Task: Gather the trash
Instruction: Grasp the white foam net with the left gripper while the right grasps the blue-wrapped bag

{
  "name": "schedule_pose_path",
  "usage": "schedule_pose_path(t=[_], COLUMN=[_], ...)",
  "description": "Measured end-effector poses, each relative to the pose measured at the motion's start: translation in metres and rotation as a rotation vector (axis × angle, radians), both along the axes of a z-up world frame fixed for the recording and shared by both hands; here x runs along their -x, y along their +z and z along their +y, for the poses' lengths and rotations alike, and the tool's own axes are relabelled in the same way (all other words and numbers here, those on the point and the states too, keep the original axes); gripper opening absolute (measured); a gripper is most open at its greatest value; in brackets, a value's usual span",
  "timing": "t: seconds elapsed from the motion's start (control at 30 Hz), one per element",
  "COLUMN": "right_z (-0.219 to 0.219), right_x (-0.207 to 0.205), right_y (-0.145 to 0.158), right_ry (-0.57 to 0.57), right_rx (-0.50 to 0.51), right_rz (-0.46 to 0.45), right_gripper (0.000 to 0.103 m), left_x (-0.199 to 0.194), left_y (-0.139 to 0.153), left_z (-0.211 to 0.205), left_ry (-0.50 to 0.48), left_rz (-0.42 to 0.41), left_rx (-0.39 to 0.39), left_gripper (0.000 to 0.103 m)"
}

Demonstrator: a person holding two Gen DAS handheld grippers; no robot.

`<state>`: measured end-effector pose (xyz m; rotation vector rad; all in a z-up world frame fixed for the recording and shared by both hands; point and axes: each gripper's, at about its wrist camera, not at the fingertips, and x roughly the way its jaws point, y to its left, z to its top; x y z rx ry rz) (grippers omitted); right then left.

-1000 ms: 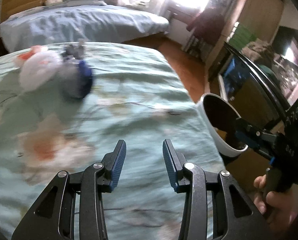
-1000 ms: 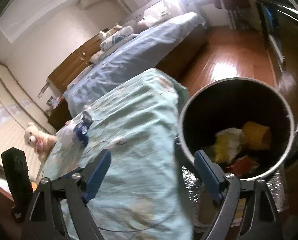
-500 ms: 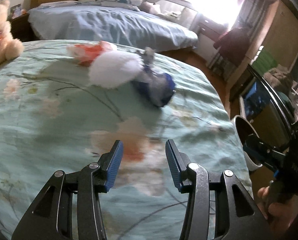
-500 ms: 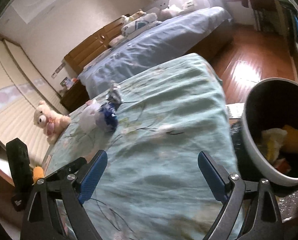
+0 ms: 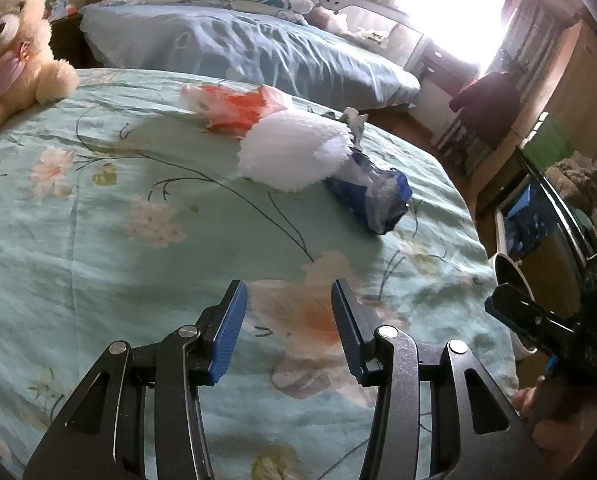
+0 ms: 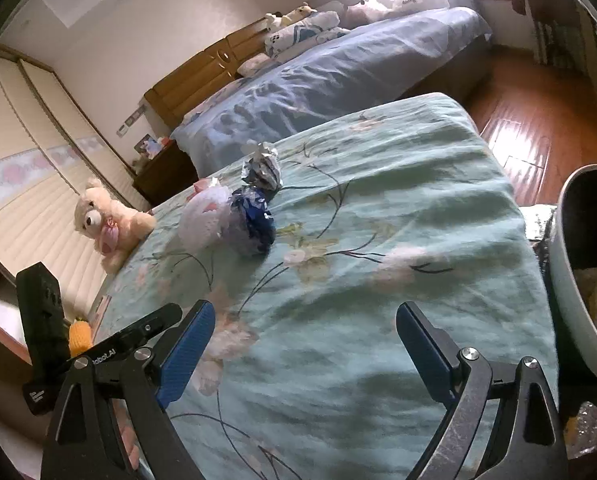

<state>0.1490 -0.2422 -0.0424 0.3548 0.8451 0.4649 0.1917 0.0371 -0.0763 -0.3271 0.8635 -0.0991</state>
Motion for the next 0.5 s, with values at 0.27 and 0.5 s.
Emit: schedule_pose_path(t=[0.27,0.5], right_z=[0.019,0.033], right_x=[-0.014,-0.035], right_y=[0.001,0.002], right_ry=[0.027,0.047], right_rx=[0.006,0.004], right_rz=[-0.016,-0.032], right_gripper=[0.093,0.092], left_x=[-0.015,-0.035], left_y=[-0.001,0.005], left_z=[0.009,0.014], left_ry=[0.008,-0.002], left_rz=[0.003,-0.013], left_rx=[-0.01,-0.027], left_gripper=[0.044,0.044])
